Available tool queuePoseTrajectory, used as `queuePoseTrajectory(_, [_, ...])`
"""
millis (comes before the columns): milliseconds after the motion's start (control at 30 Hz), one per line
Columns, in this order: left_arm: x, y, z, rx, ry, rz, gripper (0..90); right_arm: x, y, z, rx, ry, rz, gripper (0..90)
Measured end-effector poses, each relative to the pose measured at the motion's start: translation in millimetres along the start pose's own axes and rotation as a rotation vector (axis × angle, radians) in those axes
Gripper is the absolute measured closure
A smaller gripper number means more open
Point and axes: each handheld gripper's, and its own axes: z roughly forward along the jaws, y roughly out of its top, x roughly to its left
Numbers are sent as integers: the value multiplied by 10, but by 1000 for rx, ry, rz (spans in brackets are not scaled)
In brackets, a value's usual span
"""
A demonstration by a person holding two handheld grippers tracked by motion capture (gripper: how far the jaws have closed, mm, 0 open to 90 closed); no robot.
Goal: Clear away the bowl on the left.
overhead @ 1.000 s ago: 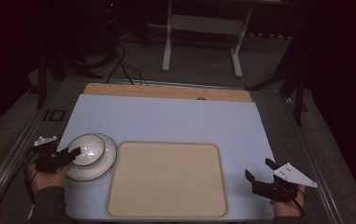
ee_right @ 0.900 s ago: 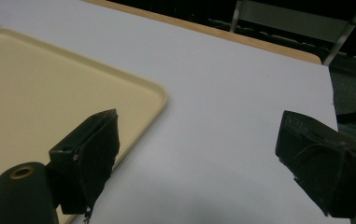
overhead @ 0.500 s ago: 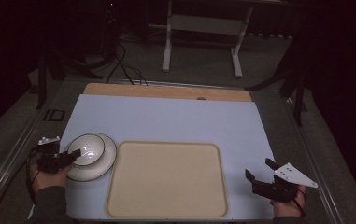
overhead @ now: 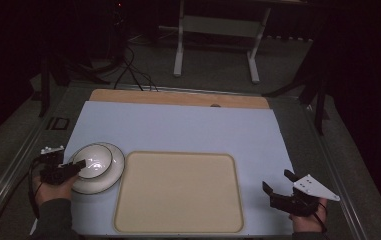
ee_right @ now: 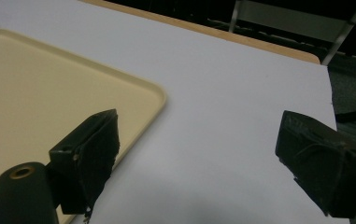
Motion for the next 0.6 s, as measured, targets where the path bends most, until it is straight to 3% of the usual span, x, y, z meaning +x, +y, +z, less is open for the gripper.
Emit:
queuePoseTrajectory(467, [-25, 36, 13, 32, 36, -111, 809, -15, -1, -17, -10, -7, 10, 134])
queuePoseTrajectory(600, [-42, 43, 20, 32, 42, -122, 812, -17, -1, -25, -12, -9, 15, 134])
